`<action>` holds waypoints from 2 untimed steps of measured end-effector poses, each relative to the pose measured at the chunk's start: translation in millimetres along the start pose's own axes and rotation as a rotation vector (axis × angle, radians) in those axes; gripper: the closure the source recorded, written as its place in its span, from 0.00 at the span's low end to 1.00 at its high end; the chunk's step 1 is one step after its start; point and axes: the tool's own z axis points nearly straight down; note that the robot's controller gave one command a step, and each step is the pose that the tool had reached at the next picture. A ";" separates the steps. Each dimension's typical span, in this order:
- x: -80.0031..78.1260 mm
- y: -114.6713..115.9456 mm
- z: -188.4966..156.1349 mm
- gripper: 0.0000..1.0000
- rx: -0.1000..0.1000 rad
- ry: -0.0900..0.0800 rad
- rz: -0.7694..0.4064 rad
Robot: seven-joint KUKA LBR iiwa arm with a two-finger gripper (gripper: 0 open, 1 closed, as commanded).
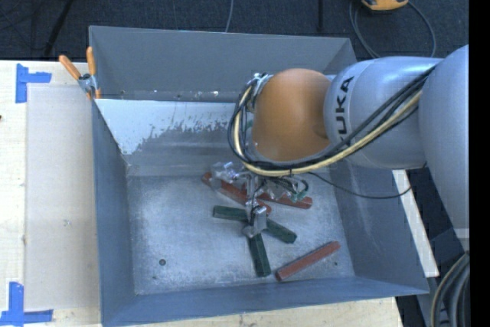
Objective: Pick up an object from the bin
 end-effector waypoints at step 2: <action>-30.4 -0.7 10.7 1.00 0.003 -0.003 0.134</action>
Offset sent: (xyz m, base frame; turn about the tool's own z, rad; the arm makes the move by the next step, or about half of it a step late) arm 0.0251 0.0137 -0.0156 0.1316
